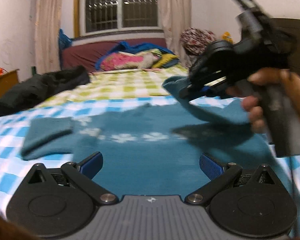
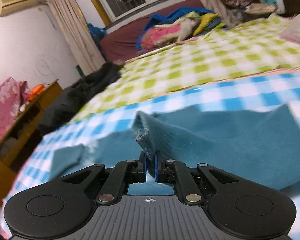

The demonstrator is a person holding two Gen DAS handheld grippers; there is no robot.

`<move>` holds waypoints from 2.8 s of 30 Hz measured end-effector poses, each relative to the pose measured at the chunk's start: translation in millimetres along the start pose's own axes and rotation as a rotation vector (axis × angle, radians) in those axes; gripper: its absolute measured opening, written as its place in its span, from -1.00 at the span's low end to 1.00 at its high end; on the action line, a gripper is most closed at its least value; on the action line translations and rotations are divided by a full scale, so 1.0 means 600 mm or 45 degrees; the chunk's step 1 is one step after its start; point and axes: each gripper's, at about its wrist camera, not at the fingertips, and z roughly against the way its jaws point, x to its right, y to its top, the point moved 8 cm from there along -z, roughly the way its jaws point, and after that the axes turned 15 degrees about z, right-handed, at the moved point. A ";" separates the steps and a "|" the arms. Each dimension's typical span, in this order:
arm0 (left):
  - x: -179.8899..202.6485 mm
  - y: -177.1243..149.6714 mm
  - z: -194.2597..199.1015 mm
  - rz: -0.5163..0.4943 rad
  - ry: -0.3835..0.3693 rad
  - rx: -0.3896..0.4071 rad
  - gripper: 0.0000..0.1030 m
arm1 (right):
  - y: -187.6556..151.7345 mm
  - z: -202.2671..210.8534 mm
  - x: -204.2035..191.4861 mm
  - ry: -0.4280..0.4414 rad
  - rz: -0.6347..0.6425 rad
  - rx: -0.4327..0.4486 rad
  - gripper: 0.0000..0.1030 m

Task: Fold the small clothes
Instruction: 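Fold the sleeve across the sweater body with the right gripper and release, then grasp the sweater's side edge with the right gripper and fold it inward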

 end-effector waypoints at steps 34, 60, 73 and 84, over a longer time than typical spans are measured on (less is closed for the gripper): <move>-0.170 -0.044 -0.079 0.051 0.196 -0.130 1.00 | -0.101 -0.200 -0.198 0.008 0.266 -0.283 -0.52; -0.254 -0.031 -0.077 0.250 0.250 -0.140 1.00 | -0.051 -0.318 -0.367 0.297 0.146 -0.321 -0.29; -0.264 -0.029 -0.073 0.260 0.268 -0.111 1.00 | -0.041 -0.373 -0.367 0.334 -0.129 -0.285 -0.16; -0.266 -0.030 -0.072 0.264 0.271 -0.109 1.00 | -0.042 -0.396 -0.366 0.269 -0.189 -0.235 -0.35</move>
